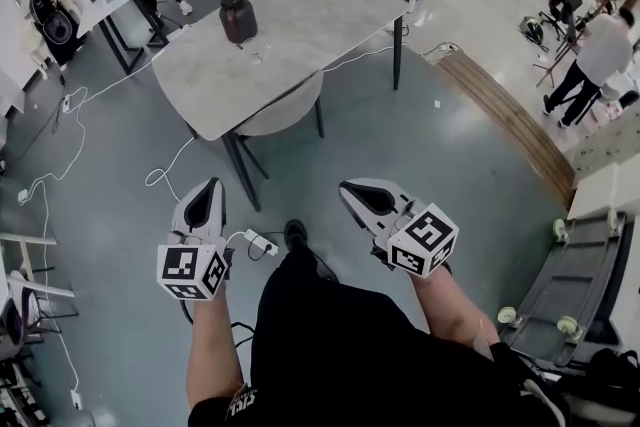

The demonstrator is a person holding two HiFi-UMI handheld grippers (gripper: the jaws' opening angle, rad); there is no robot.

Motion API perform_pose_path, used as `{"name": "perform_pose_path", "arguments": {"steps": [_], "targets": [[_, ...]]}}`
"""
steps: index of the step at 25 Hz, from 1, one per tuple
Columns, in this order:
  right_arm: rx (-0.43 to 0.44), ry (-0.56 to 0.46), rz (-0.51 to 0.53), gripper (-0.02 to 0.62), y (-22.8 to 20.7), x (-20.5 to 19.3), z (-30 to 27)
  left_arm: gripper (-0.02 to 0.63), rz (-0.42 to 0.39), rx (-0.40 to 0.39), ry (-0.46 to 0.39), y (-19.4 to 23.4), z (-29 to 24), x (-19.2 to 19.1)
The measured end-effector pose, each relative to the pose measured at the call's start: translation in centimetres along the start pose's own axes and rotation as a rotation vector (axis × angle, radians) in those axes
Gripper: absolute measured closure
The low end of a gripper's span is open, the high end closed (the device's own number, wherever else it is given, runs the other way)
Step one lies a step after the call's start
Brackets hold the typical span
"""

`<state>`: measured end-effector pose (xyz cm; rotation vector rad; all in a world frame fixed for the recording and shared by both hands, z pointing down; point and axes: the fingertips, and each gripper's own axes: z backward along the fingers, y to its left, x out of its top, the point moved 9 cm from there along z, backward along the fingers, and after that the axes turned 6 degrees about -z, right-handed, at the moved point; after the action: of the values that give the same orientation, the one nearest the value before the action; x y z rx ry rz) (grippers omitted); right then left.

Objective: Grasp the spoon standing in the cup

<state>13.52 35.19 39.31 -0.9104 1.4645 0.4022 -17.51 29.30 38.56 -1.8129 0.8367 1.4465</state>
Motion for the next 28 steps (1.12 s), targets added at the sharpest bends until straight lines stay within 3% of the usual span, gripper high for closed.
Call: {"name": "perform_pose_path", "arguments": {"steps": [4, 10, 19, 28], "targets": [[-0.072, 0.010, -0.068, 0.601, -3.3, -1.0, 0.5, 0.600, 0.058, -0.045, 0.018, -0.1, -3.8, -1.9], [-0.104, 0.015, -0.058, 0.601, -8.5, 0.9, -3.5, 0.600, 0.056, -0.119, -0.008, 1.7, -11.3, -1.7], [0.000, 0.083, -0.043, 0.601, -13.3, 4.6, -18.7, 0.600, 0.072, -0.209, -0.006, 9.0, -19.5, -2.6], [-0.011, 0.076, -0.026, 0.601, -17.4, 8.0, -27.6, 0.600, 0.067, -0.225, -0.016, 16.6, -27.0, -1.5]]}}
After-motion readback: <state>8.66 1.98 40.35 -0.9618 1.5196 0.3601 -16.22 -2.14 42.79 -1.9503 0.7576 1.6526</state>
